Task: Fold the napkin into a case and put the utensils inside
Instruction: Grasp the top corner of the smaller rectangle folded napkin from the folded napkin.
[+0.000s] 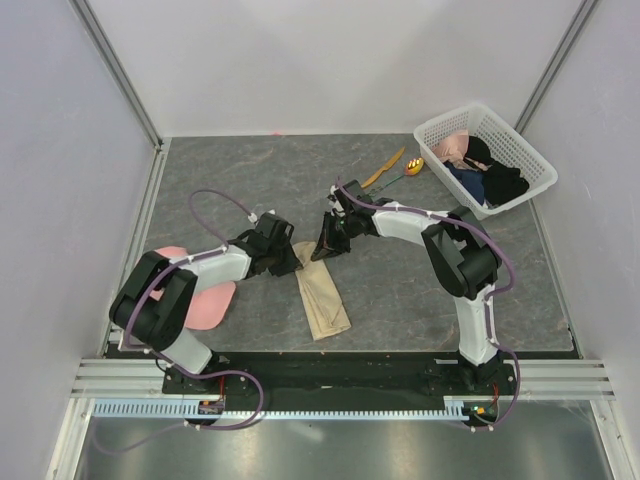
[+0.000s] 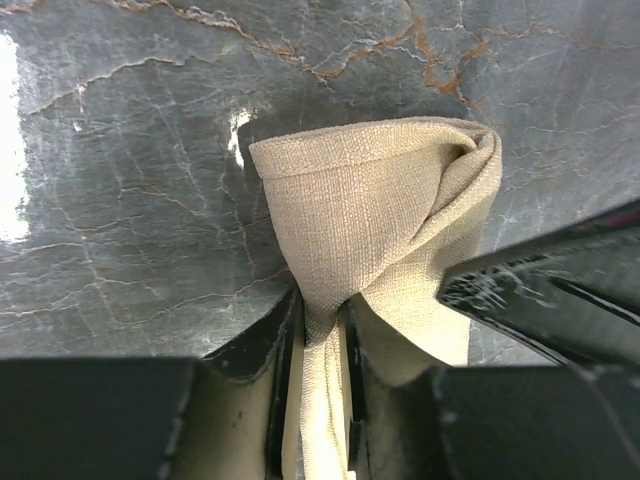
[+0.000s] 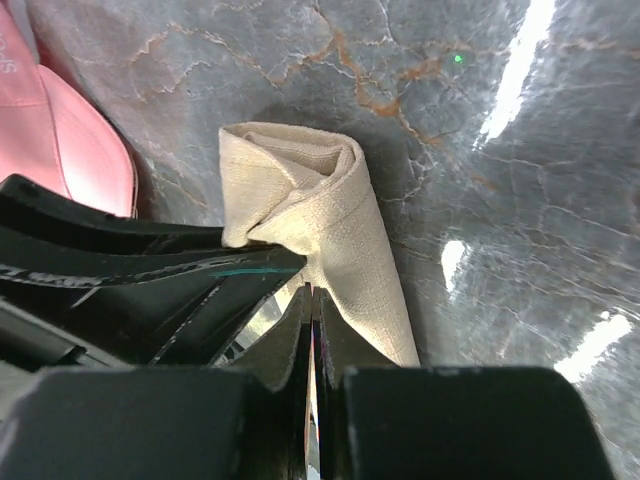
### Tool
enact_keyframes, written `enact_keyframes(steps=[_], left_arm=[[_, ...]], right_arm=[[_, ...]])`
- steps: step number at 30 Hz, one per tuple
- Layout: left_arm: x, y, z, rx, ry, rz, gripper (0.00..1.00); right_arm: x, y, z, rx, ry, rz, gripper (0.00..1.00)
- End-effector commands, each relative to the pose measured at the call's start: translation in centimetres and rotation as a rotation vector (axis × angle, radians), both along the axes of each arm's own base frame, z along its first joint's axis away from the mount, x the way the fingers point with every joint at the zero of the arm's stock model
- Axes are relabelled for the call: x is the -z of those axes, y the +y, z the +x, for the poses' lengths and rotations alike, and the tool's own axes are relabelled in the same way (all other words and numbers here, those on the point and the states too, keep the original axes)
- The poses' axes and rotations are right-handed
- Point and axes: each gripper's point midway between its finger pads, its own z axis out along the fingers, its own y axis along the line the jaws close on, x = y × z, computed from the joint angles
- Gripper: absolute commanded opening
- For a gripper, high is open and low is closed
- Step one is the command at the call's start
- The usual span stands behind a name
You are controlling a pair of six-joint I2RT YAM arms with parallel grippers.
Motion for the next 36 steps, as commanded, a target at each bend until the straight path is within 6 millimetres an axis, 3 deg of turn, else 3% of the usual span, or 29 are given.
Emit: enact_keyframes(steps=[1,5,7,20,29,30,34,36], left_arm=[[-0.7,-0.4,0.2,0.01,-0.071,-0.074,0.2],[-0.9,-1.0,0.4,0.019,-0.107,-0.122,0.04],[-0.9,-1.3,0.2,0.024,-0.112,-0.154,0.02],[-0.5,-1.0,-0.7,0.003,-0.132,-0.204,0.02],[0.0,-1.3,-0.9,0.037,-0.11,-0.193,0.02],[0.3,-1.2,-1.2,0.051,-0.094,-0.171,0.03],[-1.0,-0.6,-1.1,0.062,-0.098,-0.129,0.35],[-3.1,-0.6,-0.6,0.075,-0.144,-0.124,0.38]], right_arm=[[-1.3,2.4,0.1,-0.035,-0.025,0.059,0.05],[-1.2,2.9,-0.1,-0.024,-0.014,0.077,0.04],[-1.3,3.0,0.0,-0.016,-0.016,0.082,0.04],[1.0,2.3,2.3,0.041,-0.02,0.049,0.01],[0.3,2.5,5.4,0.121,-0.02,0.1,0.01],[0.1,2.7,5.3,0.128,-0.006,0.108,0.01],[-0.8,2.4,4.5,0.125,-0.004,0.131,0.01],[-1.3,2.2,3.9,0.113,-0.005,0.137,0.01]])
